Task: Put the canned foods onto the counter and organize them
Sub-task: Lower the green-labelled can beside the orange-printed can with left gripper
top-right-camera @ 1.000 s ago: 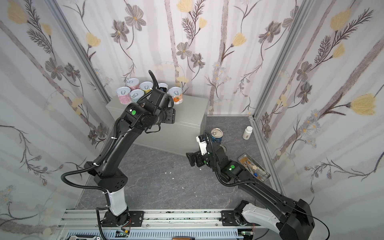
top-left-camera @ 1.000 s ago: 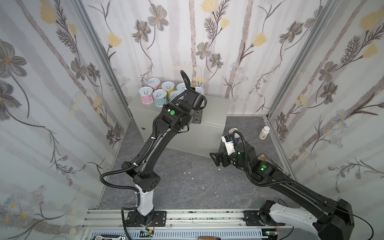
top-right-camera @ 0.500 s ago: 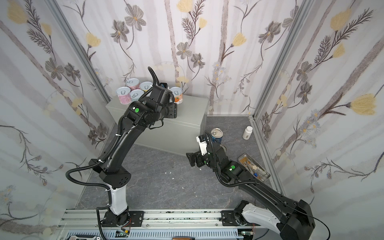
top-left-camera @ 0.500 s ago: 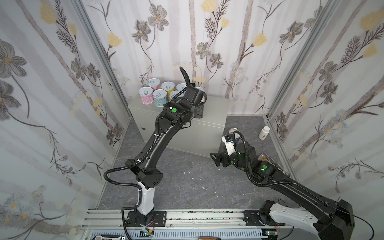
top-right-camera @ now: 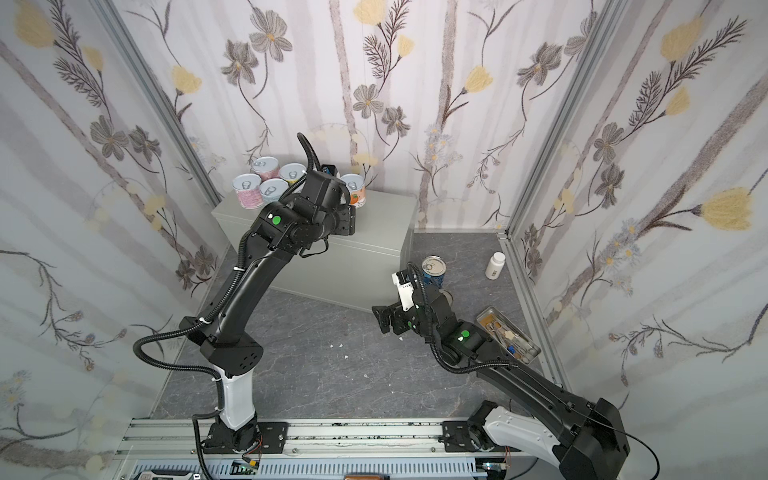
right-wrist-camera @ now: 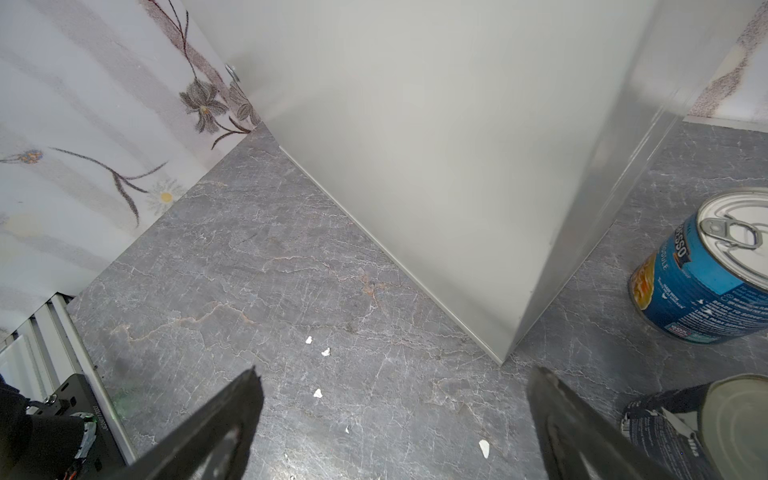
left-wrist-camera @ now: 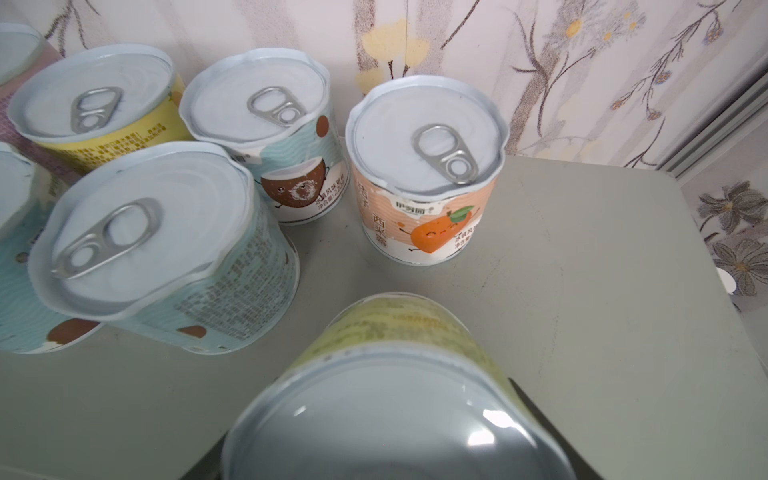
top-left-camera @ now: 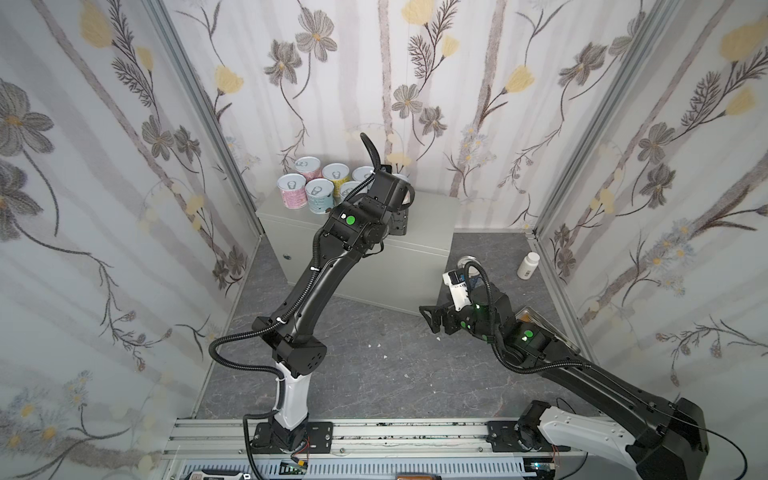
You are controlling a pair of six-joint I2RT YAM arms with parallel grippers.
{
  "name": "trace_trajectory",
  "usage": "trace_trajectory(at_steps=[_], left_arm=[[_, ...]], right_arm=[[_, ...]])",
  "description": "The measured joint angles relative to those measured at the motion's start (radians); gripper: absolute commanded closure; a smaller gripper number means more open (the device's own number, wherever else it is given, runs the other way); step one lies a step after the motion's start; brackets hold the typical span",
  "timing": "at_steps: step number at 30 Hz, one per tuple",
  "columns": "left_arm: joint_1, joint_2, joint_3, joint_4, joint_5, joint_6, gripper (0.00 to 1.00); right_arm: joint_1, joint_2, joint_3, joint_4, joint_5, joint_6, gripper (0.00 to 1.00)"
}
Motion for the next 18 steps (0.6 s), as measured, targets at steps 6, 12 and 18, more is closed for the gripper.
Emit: trace_trajectory(at_steps=[6,12,18], left_arm=[[0.001,0.031,0.009,-0.028,-0.002,0.017,0.18],[0.004,0.043,0.036,-0.035,-0.013,0.021,0.16],[0.005,0.062,0.065,-0.035,-0.034,0.021,0.23]], right_arm=[[0.0,0.0,-0.004,0.0,0.0,0.0,0.0],[0.0,0.0,-0.01,0.001,0.0,0.0,0.0],[0.0,-0.001,-0.014,0.001,0.0,0.0,0.0]])
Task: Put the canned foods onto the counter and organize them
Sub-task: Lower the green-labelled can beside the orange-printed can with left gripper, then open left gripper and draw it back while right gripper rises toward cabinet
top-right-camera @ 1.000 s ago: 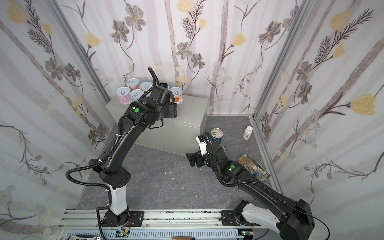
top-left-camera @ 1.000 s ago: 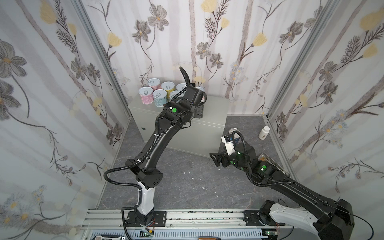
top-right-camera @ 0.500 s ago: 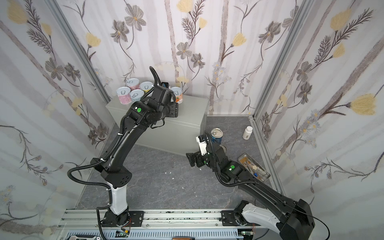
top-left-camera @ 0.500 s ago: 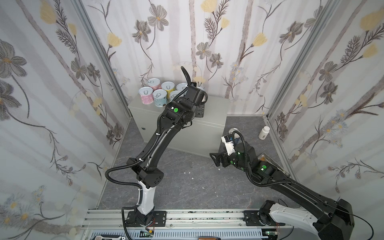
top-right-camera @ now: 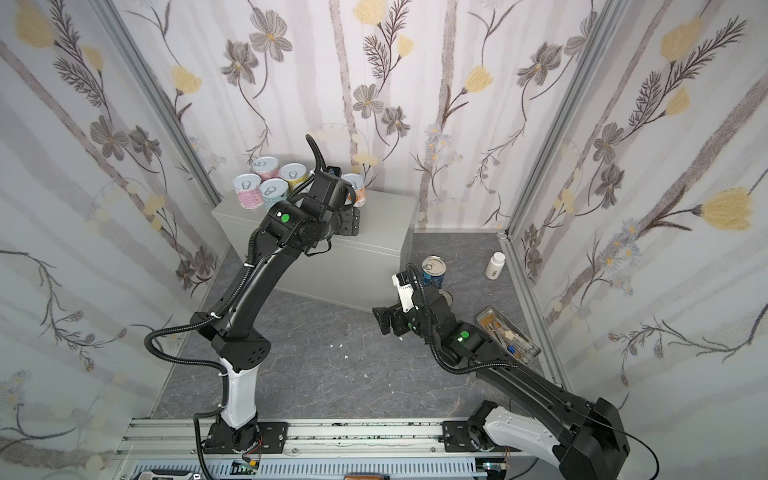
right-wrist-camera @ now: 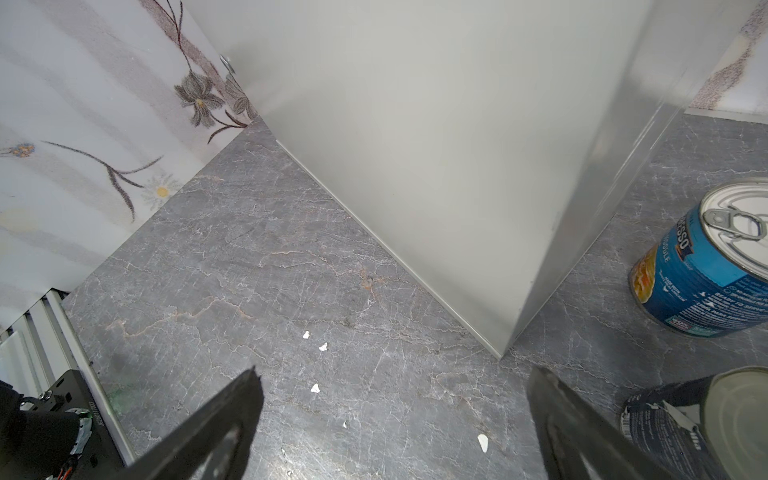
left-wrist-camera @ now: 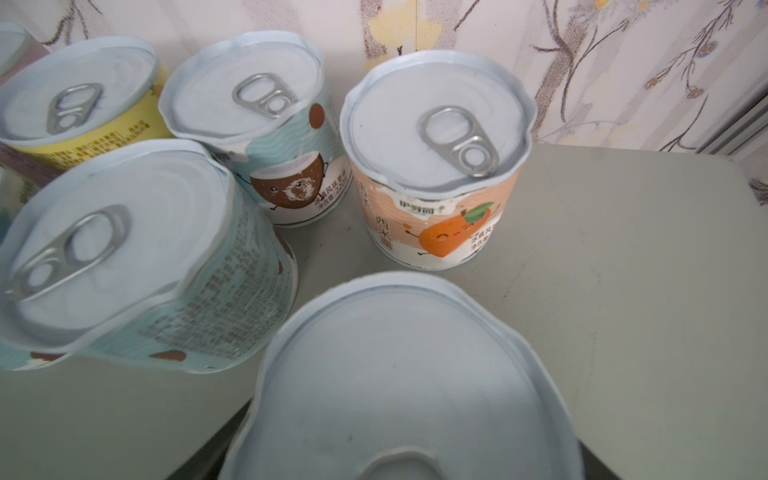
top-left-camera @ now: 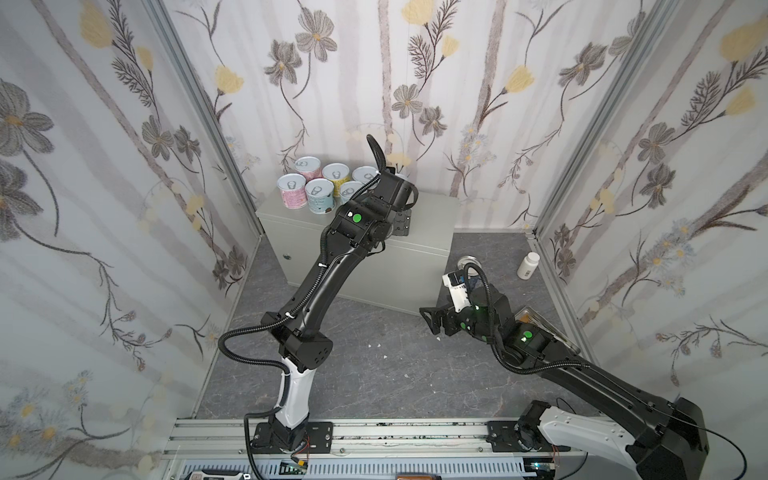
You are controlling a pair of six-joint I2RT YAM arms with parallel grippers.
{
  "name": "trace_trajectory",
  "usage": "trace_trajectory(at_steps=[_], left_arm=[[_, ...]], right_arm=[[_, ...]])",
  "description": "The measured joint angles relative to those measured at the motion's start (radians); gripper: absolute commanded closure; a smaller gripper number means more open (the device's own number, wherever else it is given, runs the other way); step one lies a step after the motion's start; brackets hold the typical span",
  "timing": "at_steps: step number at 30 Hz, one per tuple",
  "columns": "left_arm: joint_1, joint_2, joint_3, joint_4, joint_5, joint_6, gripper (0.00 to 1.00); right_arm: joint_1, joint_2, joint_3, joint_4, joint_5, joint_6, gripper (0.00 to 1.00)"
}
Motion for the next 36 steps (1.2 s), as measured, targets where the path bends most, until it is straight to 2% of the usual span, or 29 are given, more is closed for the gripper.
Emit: trace_trajectory(at_steps=[4,9,23,28,36], left_arm=[[0.0,0.012,0.008,0.01,-0.026,-0.001,0.32],[0.003,0.033,0.02,0.035,-0.052,-0.001,0.32],[-0.003,0.034,0.027,0.034,-0.059,0.005,0.13],[-0.012,0.003,0.027,0.035,-0.06,0.007,0.0],[-0.06,-0.055,0.057,0.038,-0.083,0.023,0.0]], right_arm=[[0.0,0.0,-0.002,0.0,0.0,0.0,0.0],[0.0,0.0,-0.006,0.0,0.004,0.0,0.0],[-0.001,-0.012,-0.005,-0.003,0.011,-0.004,0.0],[0.002,-0.045,0.02,-0.023,0.011,-0.004,0.0],[0.006,-0.142,0.101,-0.138,0.055,-0.003,0.0]])
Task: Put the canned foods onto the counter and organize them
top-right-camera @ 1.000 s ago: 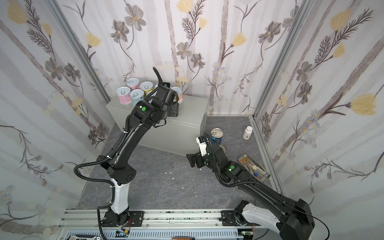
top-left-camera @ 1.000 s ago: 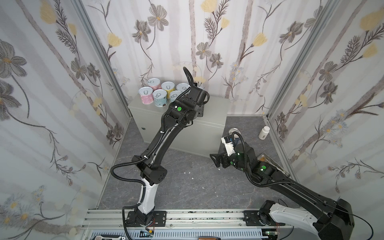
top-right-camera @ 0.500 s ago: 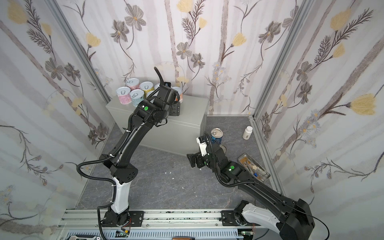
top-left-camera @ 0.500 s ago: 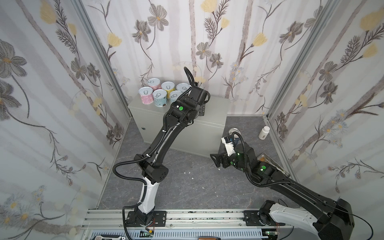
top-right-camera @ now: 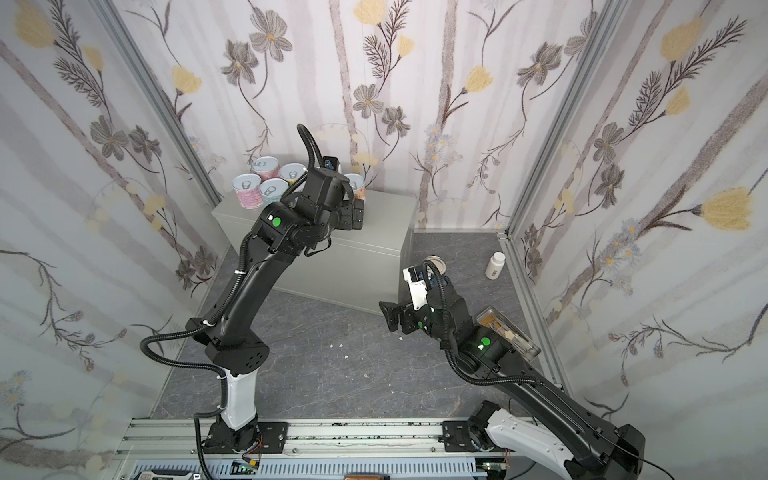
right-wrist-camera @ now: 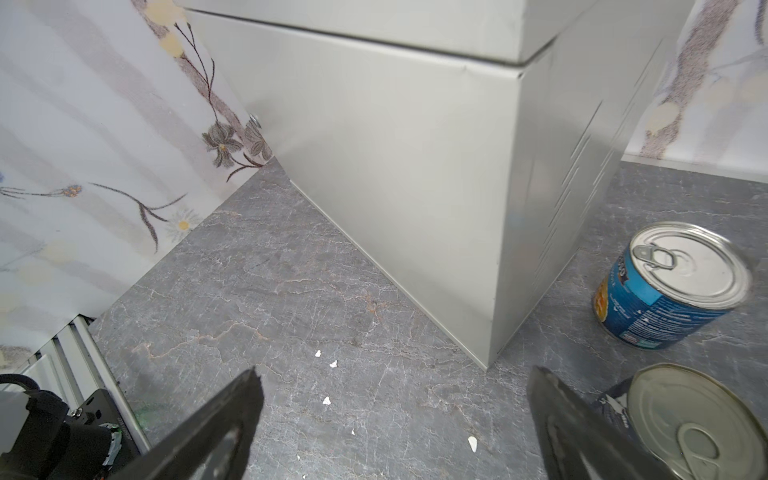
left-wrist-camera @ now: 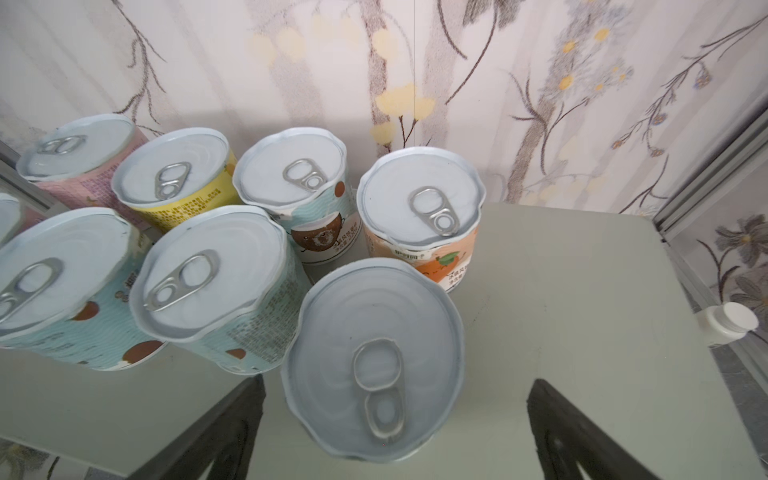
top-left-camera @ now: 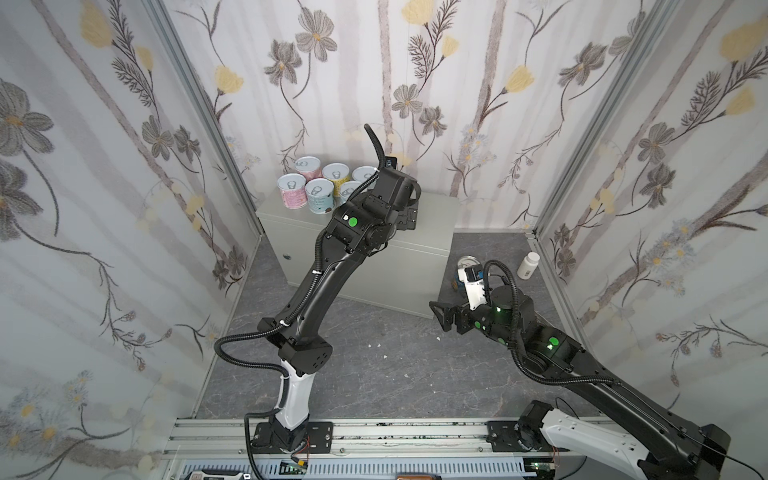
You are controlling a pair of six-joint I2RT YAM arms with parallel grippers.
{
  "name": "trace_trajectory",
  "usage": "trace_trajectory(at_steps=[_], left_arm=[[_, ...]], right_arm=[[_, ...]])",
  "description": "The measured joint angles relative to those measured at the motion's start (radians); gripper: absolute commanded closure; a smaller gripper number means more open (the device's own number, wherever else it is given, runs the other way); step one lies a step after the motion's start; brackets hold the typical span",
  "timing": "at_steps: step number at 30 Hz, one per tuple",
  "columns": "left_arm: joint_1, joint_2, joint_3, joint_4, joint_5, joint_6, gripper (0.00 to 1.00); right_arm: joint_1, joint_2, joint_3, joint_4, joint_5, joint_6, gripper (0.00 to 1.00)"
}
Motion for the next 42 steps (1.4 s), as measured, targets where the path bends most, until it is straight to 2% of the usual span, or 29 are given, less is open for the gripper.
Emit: trace_trajectory(at_steps=[5,9,16,22,29,35,42], left_arm=[[-0.039,-0.118,-0.004,0.018,-0.023,0.003,0.0],[-0.057,-0.281,-0.156,0.062,-0.03,-0.009,0.0],[-0.073,-0.7,-0.837,0.263,-0.036,-0.055,0.0],[-0.072,-0.921,-1.2,0.397,-0.052,-0.113,0.0],[-0.072,-1.048,-1.531,0.503,-0.067,-0.188,0.0],[-0.072,-1.091,-1.659,0.578,-0.075,-0.212,0.0],[-0.072,-1.116,-1.754,0.643,-0.074,-0.223,0.0]], right_arm=[[0.0,0.023,0.126,-0.09,0.071,-0.015,0.0],[-0.025,0.083,0.263,-0.15,0.121,-0.027,0.0],[-0.097,0.253,0.507,-0.203,0.164,-0.035,0.0],[-0.132,0.452,0.72,-0.227,0.189,-0.056,0.0],[-0.138,0.71,0.975,-0.228,0.309,-0.056,0.0],[-0.134,0.869,1.099,-0.217,0.436,-0.032,0.0],[-0.098,0.935,1.129,-0.195,0.56,-0.025,0.0]])
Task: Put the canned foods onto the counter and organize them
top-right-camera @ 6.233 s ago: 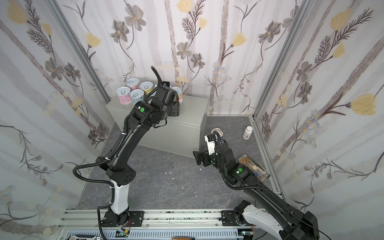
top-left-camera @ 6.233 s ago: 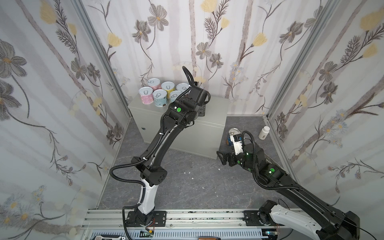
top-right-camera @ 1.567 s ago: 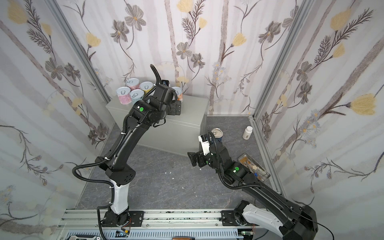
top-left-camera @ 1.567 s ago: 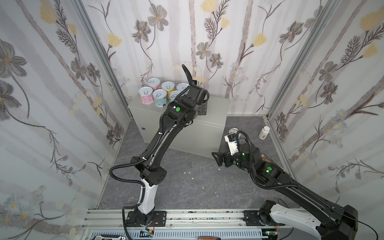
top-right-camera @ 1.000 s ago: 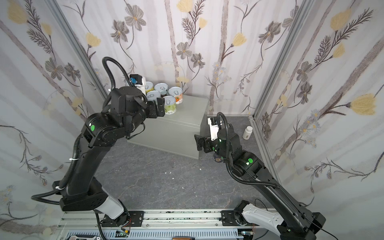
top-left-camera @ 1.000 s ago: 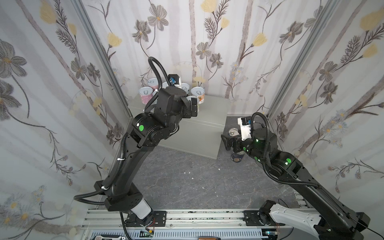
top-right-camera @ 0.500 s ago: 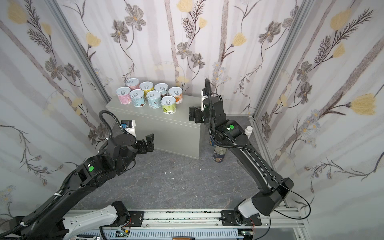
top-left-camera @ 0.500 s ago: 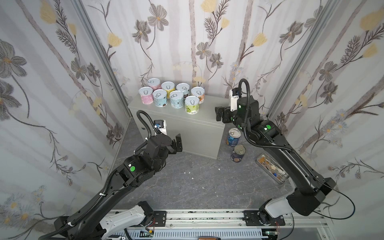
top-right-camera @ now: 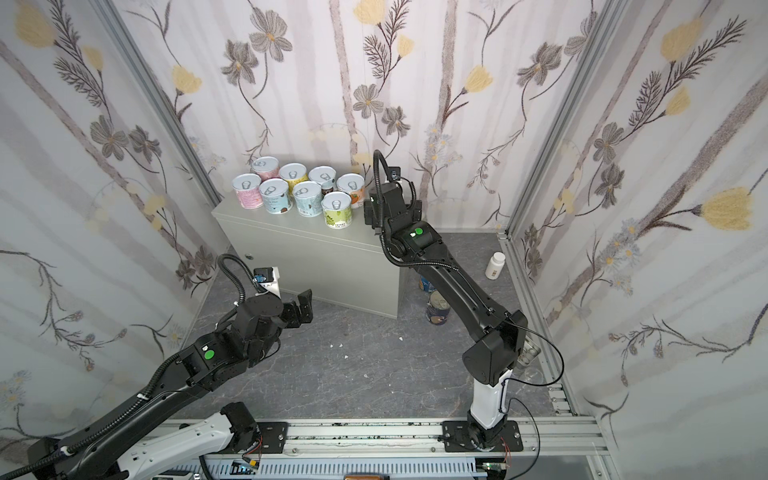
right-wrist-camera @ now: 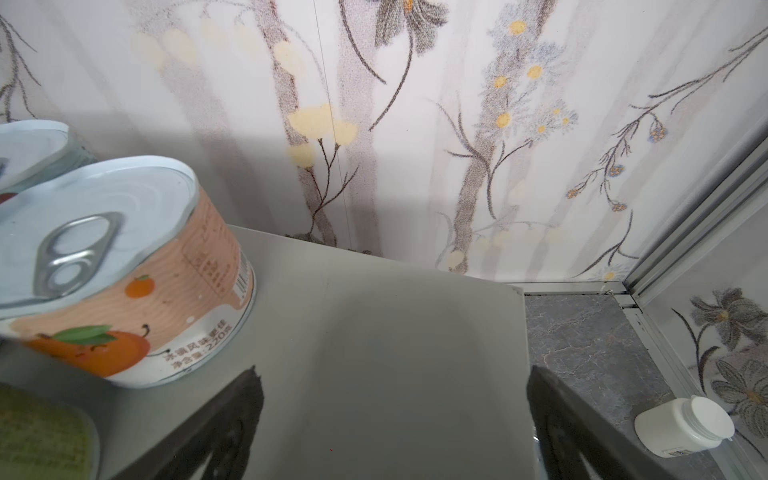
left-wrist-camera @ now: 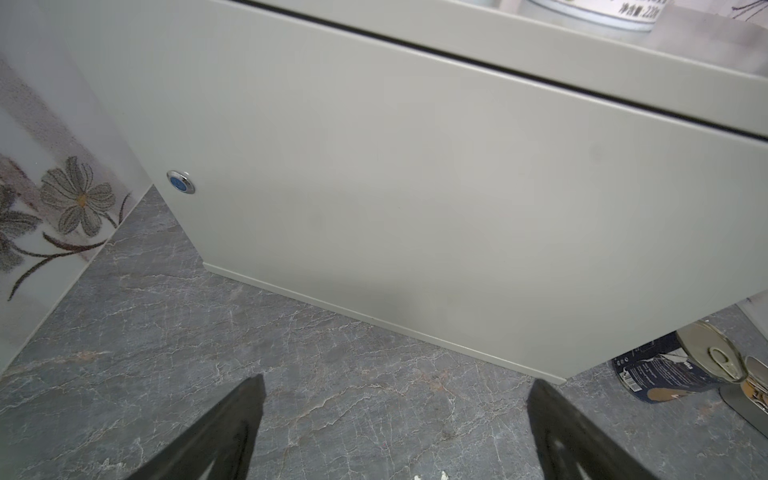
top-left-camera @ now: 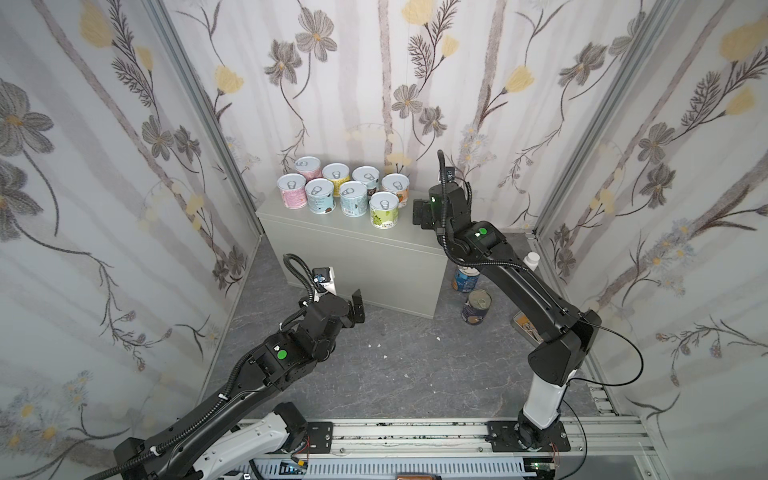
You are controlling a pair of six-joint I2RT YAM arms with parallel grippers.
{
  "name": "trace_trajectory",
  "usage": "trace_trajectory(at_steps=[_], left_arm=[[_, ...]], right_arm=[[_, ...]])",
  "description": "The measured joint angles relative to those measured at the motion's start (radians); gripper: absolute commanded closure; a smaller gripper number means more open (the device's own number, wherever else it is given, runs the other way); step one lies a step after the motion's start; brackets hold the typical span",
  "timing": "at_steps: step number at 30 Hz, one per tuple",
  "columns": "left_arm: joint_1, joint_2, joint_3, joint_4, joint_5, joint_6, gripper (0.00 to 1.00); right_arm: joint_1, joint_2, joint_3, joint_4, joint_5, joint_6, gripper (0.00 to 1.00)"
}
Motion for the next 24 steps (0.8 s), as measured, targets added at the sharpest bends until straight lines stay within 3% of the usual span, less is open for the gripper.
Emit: trace_trajectory(at_steps=[10,24], left_arm=[[0.0,-0.006,-0.05,0.041,0.019,-0.01,0.0],[0.003,-0.025,-0.09,0.053,0.034,-0.009,0.0]], right_arm=[[0.045,0.04,0.01,0.048,0.106,0.049,0.0],[0.089,0.116,0.079,0.079,0.163,0.085,0.0]])
